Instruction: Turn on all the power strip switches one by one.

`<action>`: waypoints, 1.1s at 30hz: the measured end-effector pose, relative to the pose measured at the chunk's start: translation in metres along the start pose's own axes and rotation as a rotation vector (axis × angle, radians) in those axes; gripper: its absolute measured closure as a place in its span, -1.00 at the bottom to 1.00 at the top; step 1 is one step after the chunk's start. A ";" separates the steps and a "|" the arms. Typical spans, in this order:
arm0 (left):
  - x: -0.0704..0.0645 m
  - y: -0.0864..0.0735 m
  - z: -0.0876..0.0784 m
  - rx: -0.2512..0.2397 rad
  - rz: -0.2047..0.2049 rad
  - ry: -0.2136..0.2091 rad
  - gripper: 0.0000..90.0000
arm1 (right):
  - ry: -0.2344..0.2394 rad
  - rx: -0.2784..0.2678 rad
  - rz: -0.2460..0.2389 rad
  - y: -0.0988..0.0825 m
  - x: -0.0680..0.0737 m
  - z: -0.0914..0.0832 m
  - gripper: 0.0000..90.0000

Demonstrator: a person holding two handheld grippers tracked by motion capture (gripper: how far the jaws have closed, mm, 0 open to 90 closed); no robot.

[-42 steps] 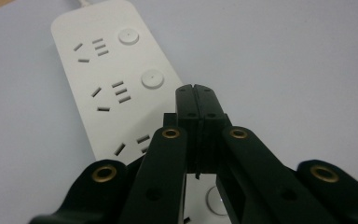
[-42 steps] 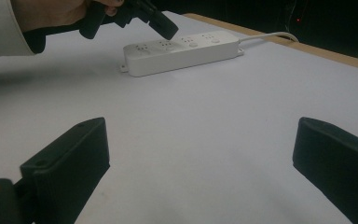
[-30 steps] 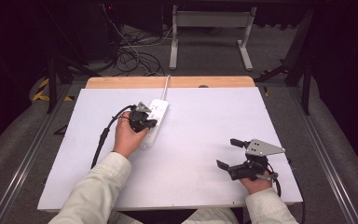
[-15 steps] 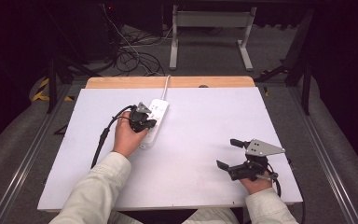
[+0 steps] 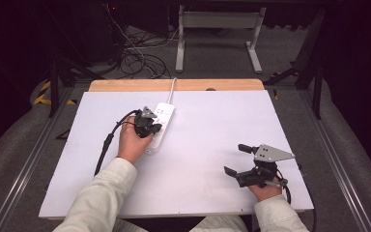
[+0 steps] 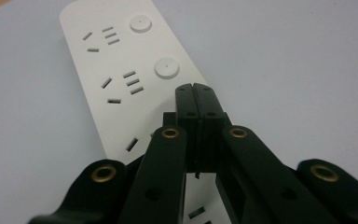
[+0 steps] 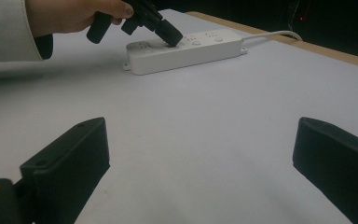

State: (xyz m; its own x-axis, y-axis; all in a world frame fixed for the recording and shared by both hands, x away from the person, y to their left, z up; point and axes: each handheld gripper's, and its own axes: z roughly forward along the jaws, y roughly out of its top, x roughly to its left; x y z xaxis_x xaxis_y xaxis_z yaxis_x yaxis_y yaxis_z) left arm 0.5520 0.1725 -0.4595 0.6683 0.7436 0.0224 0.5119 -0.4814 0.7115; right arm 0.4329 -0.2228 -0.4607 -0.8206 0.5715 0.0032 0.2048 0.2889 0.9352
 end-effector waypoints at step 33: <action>0.006 0.026 -0.001 -0.115 -0.033 -0.011 1.00 | 0.001 0.006 0.002 -0.001 -0.002 0.001 -0.91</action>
State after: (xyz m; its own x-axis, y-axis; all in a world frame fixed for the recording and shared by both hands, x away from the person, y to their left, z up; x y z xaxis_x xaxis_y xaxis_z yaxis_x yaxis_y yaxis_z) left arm 0.5688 0.1646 -0.4401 0.6581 0.7529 -0.0094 0.4686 -0.3997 0.7878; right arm 0.4345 -0.2232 -0.4618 -0.8205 0.5717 0.0053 0.2097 0.2923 0.9330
